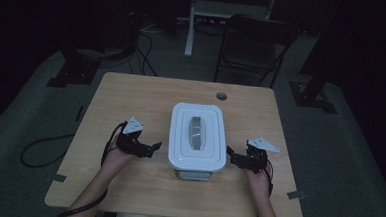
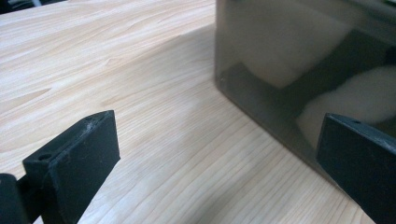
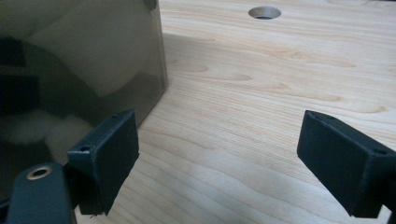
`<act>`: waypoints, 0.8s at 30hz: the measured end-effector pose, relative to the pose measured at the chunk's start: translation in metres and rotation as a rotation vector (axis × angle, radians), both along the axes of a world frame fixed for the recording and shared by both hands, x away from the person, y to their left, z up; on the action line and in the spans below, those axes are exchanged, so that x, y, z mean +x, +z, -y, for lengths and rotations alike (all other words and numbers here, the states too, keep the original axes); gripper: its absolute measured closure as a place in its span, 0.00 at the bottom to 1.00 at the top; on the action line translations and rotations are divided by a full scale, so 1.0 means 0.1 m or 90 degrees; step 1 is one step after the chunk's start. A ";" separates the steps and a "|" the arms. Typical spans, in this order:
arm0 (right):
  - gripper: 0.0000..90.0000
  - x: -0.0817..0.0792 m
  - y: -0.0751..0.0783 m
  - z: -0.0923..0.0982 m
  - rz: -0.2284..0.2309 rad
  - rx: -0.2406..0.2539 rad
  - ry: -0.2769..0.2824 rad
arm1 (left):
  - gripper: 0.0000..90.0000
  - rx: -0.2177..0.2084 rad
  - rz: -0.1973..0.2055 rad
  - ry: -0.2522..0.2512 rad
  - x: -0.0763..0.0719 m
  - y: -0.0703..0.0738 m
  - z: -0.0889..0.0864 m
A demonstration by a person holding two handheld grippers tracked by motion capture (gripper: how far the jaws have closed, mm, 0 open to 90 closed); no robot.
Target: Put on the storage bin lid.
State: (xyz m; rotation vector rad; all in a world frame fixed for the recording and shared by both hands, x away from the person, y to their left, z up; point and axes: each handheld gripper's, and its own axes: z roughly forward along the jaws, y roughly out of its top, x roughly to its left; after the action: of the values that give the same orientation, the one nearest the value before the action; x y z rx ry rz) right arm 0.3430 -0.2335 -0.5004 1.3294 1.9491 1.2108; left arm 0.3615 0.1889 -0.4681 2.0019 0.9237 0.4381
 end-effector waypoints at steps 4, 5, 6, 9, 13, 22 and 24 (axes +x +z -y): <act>0.14 -0.01 0.00 0.04 -0.004 -0.002 -0.011 | 0.01 0.005 -0.003 0.015 -0.03 -0.01 -0.10; 0.14 -0.02 0.00 0.05 -0.007 -0.004 -0.015 | 0.01 0.007 -0.002 0.016 -0.03 -0.01 -0.12; 0.14 -0.03 -0.01 0.05 -0.006 -0.004 -0.018 | 0.01 0.006 -0.004 0.017 -0.04 -0.01 -0.14; 0.14 -0.03 -0.01 0.07 -0.008 -0.004 -0.019 | 0.01 0.004 -0.005 0.025 -0.05 -0.03 -0.18; 0.14 -0.07 -0.01 0.12 -0.008 -0.015 -0.037 | 0.01 0.011 -0.014 0.035 -0.08 -0.07 -0.29; 0.14 -0.17 -0.05 0.32 -0.015 -0.014 -0.065 | 0.01 0.018 -0.027 0.060 -0.11 -0.15 -0.46; 0.14 -0.19 -0.04 0.39 -0.017 -0.015 -0.073 | 0.01 0.017 -0.028 0.065 -0.12 -0.16 -0.50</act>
State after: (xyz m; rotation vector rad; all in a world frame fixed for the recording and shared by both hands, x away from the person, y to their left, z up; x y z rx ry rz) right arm 0.3236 -0.2725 -0.5048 1.4310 1.8712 1.1181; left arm 0.3495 0.2388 -0.4845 2.0007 1.0560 0.4674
